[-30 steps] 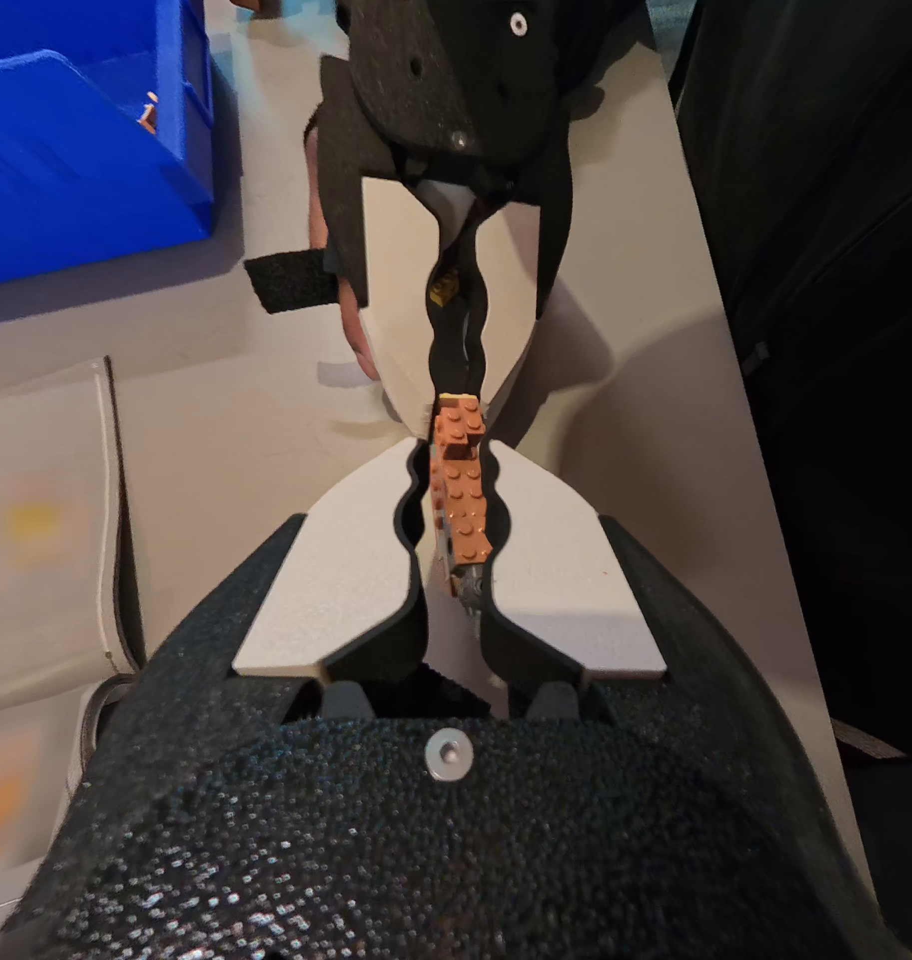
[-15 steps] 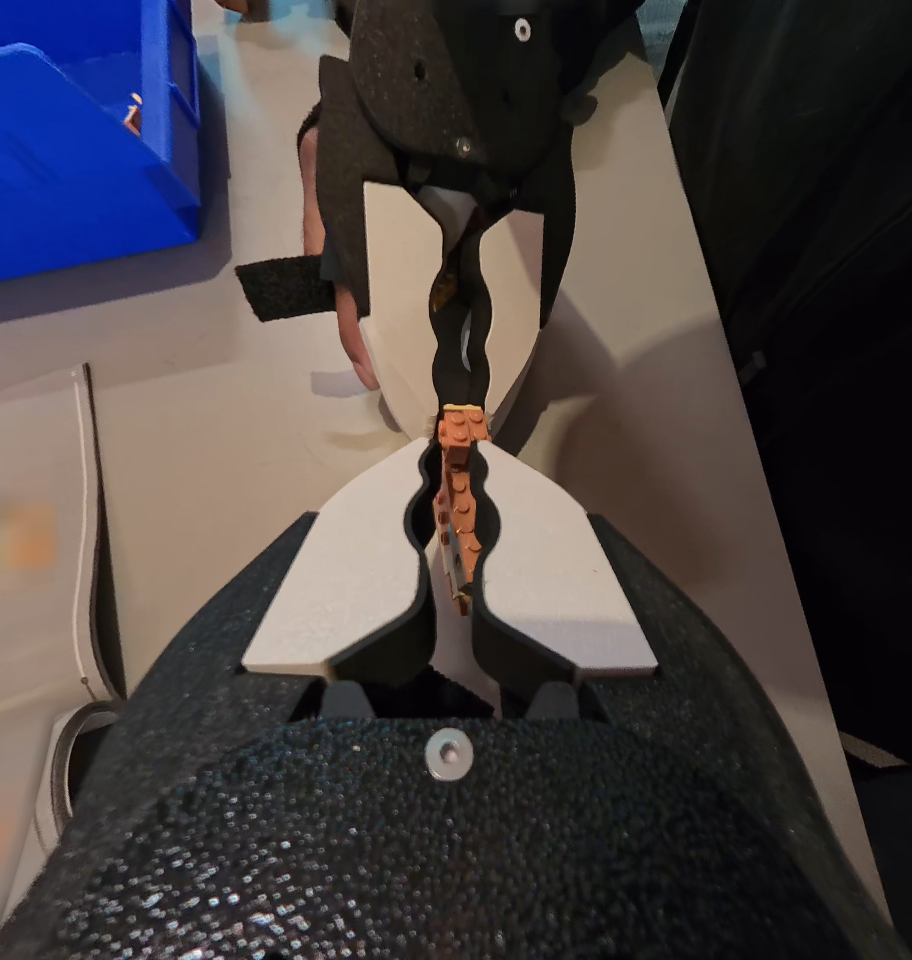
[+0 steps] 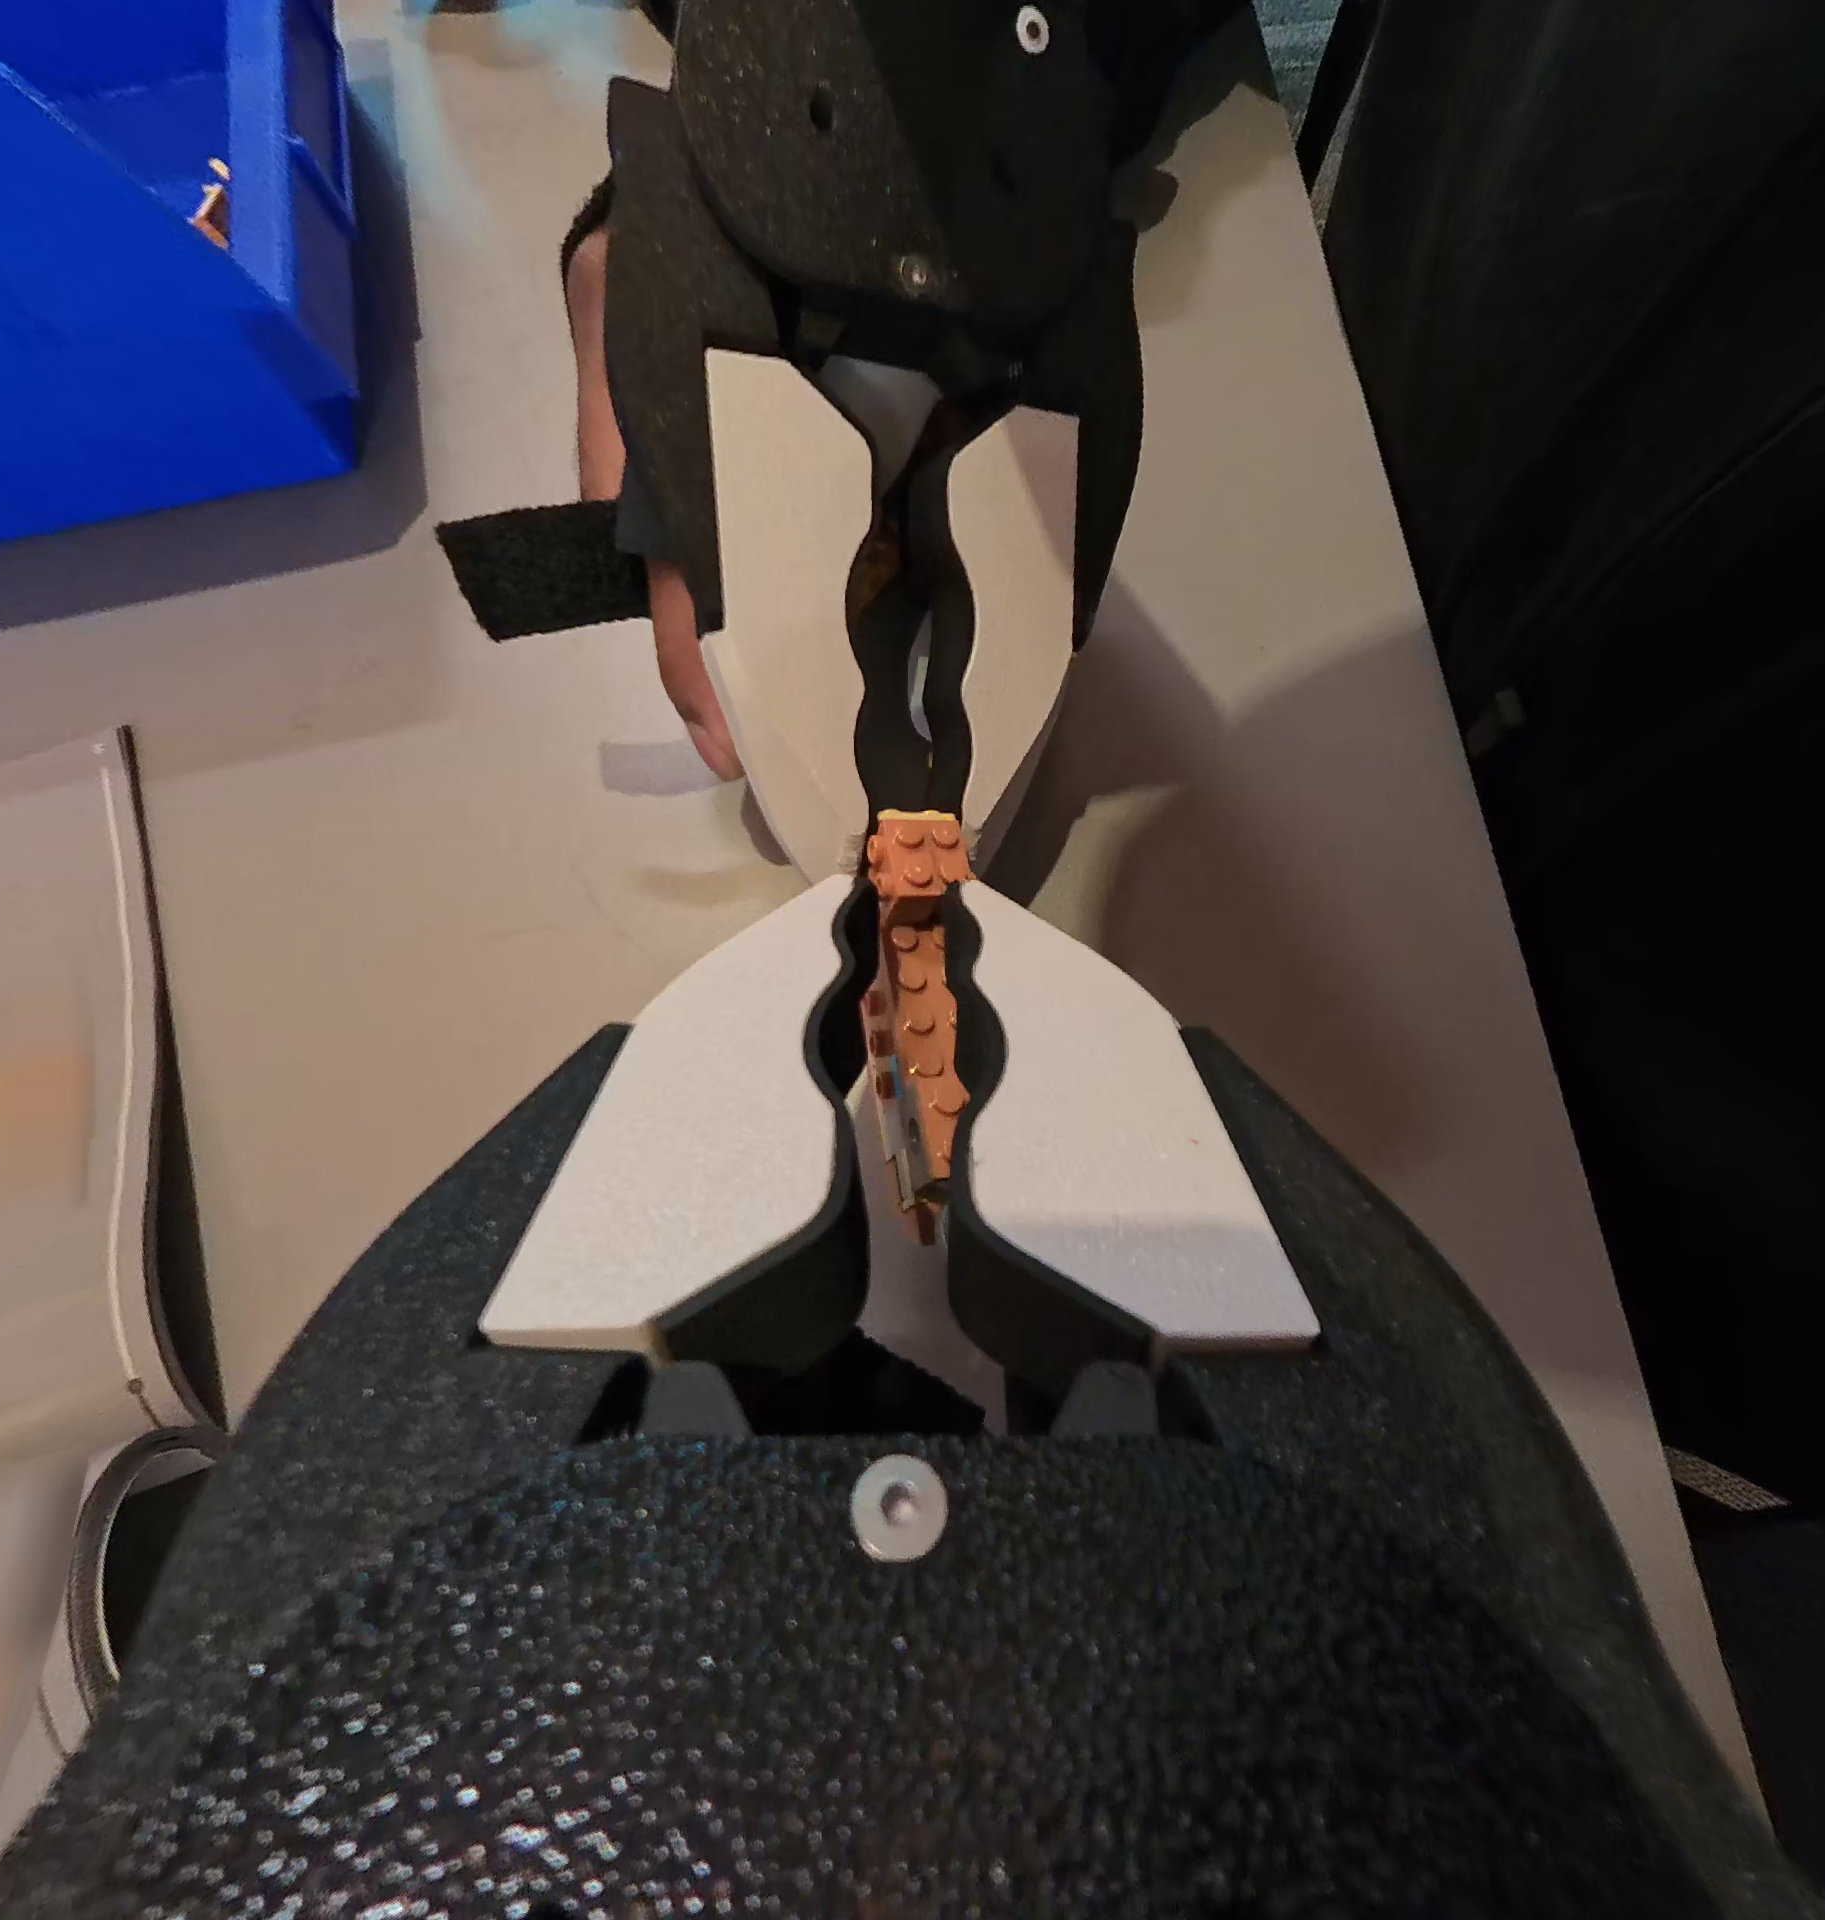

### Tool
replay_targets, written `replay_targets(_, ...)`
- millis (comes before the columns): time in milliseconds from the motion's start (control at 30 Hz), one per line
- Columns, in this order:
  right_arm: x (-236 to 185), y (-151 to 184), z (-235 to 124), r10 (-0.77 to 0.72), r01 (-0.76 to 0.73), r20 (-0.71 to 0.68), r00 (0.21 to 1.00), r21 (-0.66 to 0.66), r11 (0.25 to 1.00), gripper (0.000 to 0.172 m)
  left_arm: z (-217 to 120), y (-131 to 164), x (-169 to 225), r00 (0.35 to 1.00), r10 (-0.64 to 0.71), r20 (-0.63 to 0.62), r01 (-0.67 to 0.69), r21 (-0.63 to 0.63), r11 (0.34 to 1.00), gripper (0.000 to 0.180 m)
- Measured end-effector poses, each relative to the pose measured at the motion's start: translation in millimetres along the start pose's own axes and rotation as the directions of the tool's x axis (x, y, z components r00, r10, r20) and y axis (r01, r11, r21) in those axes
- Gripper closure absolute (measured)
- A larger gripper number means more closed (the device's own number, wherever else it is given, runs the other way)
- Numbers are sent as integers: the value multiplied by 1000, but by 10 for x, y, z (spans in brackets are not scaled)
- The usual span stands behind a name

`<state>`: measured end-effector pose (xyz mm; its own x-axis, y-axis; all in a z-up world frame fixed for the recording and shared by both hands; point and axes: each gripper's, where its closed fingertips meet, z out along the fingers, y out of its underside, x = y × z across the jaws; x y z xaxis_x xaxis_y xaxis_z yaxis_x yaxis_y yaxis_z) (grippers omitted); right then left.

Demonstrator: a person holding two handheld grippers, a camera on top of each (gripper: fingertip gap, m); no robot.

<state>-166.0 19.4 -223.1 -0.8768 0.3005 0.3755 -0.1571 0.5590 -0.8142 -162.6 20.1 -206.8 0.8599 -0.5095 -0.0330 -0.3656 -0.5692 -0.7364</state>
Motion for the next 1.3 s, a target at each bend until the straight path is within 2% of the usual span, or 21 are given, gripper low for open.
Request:
replay_targets(167, -14, -4, 5, -7, 7, 2, 1000, 0, 1000, 155, 1, 5, 21, 1000, -6, 0, 6, -1, 1000, 168)
replay_targets(333, 4, -8, 2, 0, 0, -7, 1000, 5, 1000, 155, -6, -6, 31, 1000, -29, 0, 29, 12, 999, 160)
replay_targets(400, 12, -3, -1, 0, 0, -12, 1000, 4, 1000, 155, -39, -29, 7, 998, -67, 20, 66, 38, 997, 155)
replay_targets(467, 26, -3, -8, 0, 0, -19, 1000, 4, 1000, 155, -105, -58, -39, 986, -161, 47, 156, 99, 983, 153)
replay_targets(533, 45, -5, -21, 4, -4, -29, 1000, 9, 1000, 155, -170, -59, -92, 949, -310, 53, 296, 185, 937, 152)
replay_targets(667, 67, 11, -55, 13, -13, -42, 999, 12, 1000, 155, -187, 105, -110, 829, -560, 21, 530, 295, 795, 146)
replay_targets(800, 70, 18, -74, -7, 8, -60, 998, 9, 1000, 155, -139, 173, -45, 703, -705, -92, 683, 364, 633, 140)
replay_targets(867, 59, 14, -75, -21, 22, -64, 998, 7, 1000, 155, -109, 156, -13, 662, -735, -148, 724, 379, 576, 139)
replay_targets(967, 50, 4, -73, -46, 46, -71, 996, 7, 999, 155, -73, 121, 5, 634, -747, -199, 752, 385, 536, 137)
replay_targets(1300, 53, 12, -67, -108, 109, -100, 989, -2, 994, 155, 43, 71, 18, 577, -762, -295, 808, 345, 478, 138)
